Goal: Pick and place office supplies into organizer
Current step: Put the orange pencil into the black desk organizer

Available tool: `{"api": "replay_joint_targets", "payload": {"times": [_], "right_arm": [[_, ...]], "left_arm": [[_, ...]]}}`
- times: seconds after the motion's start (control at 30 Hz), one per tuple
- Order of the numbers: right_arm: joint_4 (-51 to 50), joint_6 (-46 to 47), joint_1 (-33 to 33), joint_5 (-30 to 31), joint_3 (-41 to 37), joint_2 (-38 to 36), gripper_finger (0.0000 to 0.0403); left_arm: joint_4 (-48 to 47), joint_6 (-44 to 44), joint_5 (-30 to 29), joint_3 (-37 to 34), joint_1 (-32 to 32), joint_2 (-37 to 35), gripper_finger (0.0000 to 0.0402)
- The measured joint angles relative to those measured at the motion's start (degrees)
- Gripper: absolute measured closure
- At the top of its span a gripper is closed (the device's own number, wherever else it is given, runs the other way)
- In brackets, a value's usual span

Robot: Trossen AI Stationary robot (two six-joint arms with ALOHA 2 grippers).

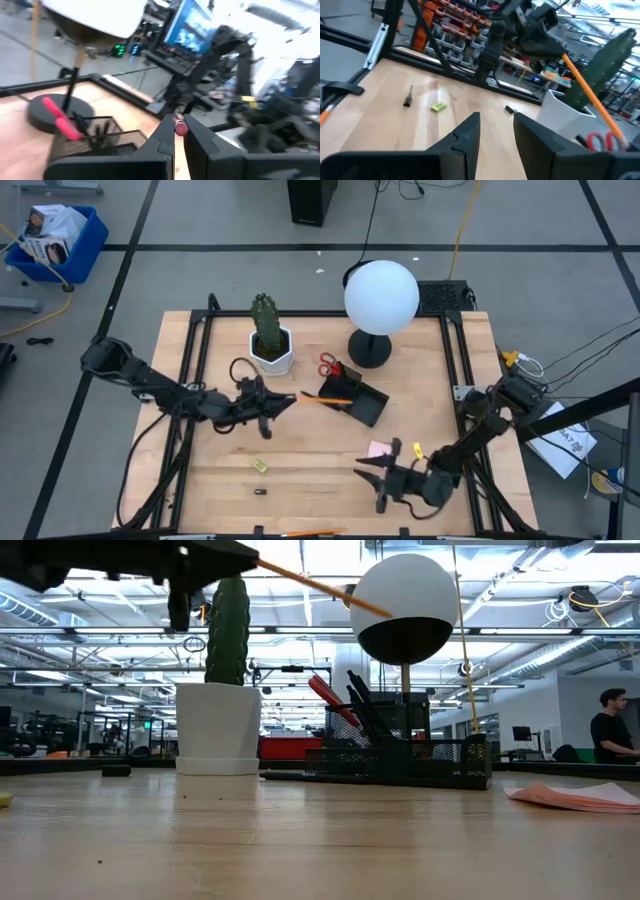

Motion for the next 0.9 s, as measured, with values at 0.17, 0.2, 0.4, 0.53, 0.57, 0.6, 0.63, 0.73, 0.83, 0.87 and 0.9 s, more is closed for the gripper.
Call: {"api": "replay_joint_targets", "payload": {"times": [0.17, 0.2, 0.4, 0.53, 0.57, 0.6, 0.63, 0.73, 0.83, 0.87, 0.9], "right_arm": [[-0.01, -1.37, 4.88, 8.29, 0.0, 0.0, 0.0297], [-0.01, -1.54, 5.58, 9.75, 0.0, 0.0, 0.0297], [0.01, -2.41, 8.66, 14.72, -0.02, 0.0, 0.0296], [0.01, -2.4, 9.08, 14.83, -0.02, 0.0, 0.0298], [0.01, -2.37, 9.09, 14.83, -0.02, 0.0, 0.0298], [0.01, -2.37, 9.09, 14.8, -0.02, 0.0, 0.0298], [0.01, -2.36, 9.09, 14.76, -0.02, 0.0, 0.0298], [0.05, -1.93, 9.07, 14.76, -0.02, 0.0, 0.0299], [0.09, -1.45, 8.96, 14.74, -0.02, 0.0, 0.03], [0.06, -1.36, 8.96, 14.74, -0.02, 0.0, 0.03], [0.07, -1.32, 8.96, 14.74, -0.02, 0.0, 0.03]], "left_arm": [[-16.38, -0.96, 1.08, 7.92, 3.48, 0.0, 0.0383], [-19.7, -0.98, 1.8, 9.97, 4.23, 0.0, 0.0383], [-40.8, -0.68, 3.44, 22.69, 8.04, 0.0, 0.0383], [-54.51, -1.32, 7.64, 30.3, 11.37, 0.02, 0.0383], [-57.03, -1.43, 8.59, 32.04, 12.34, 0.42, 0.0383], [-58.72, -1.44, 9.43, 33.61, 13.25, 0.96, 0.0383], [-60.14, -1.28, 10.18, 34.86, 14.0, 1.47, 0.0383], [-63.51, 0.29, 12.89, 38.32, 16.32, 3.43, 0.0383], [-67.41, 0.58, 17.36, 42.42, 18.85, 6.02, 0.0383], [-68.91, 0.52, 18.46, 43.63, 19.51, 7.24, 0.0383], [-70.17, 0.61, 18.92, 44.79, 20.03, 8.63, 0.0383]]}}
